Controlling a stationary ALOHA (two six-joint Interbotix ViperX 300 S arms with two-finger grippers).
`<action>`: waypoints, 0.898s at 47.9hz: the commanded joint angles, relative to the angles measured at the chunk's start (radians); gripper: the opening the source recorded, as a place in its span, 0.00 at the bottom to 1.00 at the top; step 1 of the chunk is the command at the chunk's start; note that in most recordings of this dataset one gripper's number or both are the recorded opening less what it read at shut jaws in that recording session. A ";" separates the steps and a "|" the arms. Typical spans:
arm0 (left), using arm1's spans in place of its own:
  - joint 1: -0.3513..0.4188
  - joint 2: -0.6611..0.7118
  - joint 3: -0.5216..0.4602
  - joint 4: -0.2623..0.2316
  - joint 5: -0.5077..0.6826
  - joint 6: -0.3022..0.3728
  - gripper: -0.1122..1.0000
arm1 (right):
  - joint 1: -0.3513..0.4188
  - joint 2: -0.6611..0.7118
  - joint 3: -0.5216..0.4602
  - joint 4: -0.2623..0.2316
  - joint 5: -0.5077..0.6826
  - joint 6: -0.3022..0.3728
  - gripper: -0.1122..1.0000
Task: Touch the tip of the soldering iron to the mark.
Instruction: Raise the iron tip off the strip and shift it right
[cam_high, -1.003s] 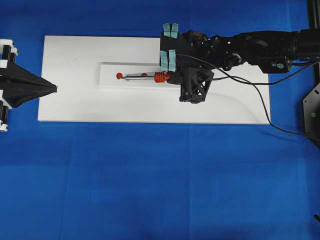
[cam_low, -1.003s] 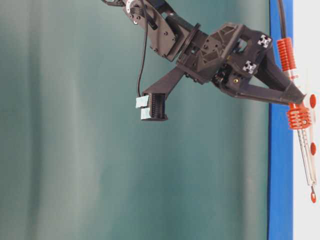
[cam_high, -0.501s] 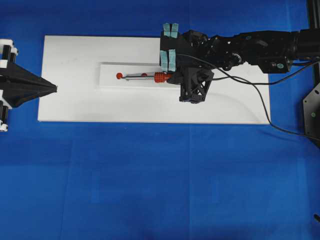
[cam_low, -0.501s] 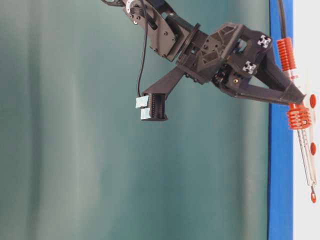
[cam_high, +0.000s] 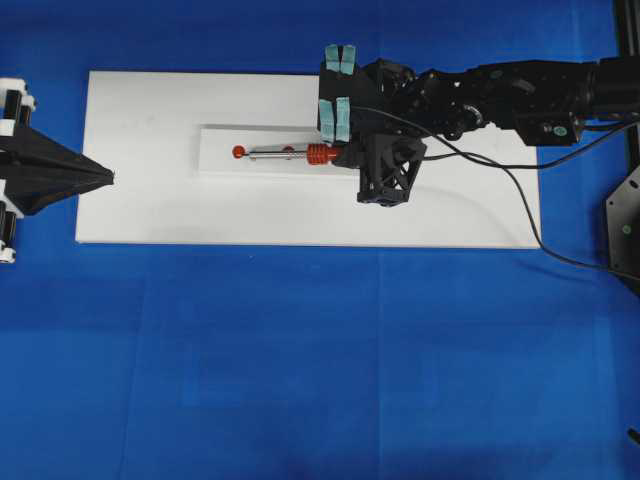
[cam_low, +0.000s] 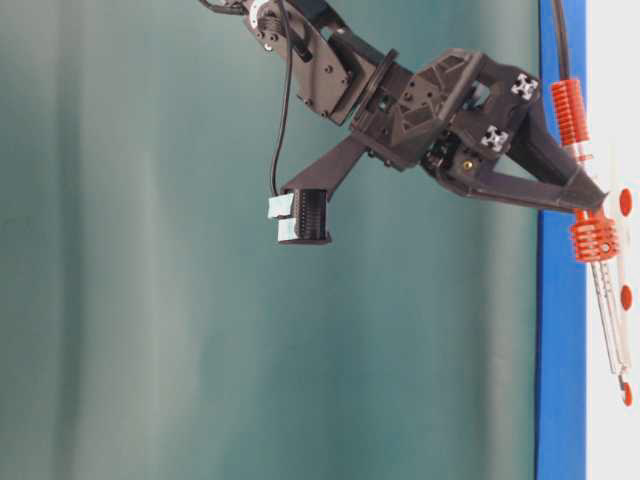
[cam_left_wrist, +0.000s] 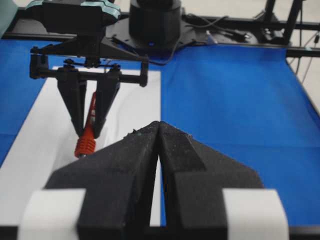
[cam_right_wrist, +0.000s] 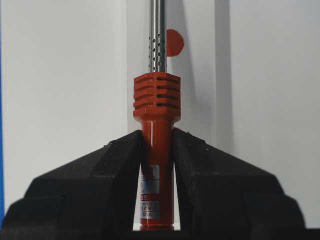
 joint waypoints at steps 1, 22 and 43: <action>-0.002 0.003 -0.011 0.002 -0.009 0.000 0.10 | -0.003 -0.054 -0.034 -0.002 0.018 0.000 0.16; -0.002 0.000 -0.012 0.003 -0.009 0.000 0.10 | -0.003 -0.210 -0.075 -0.040 0.129 0.000 0.16; -0.002 0.000 -0.012 0.003 -0.017 -0.002 0.10 | -0.003 -0.225 -0.052 -0.046 0.129 0.000 0.16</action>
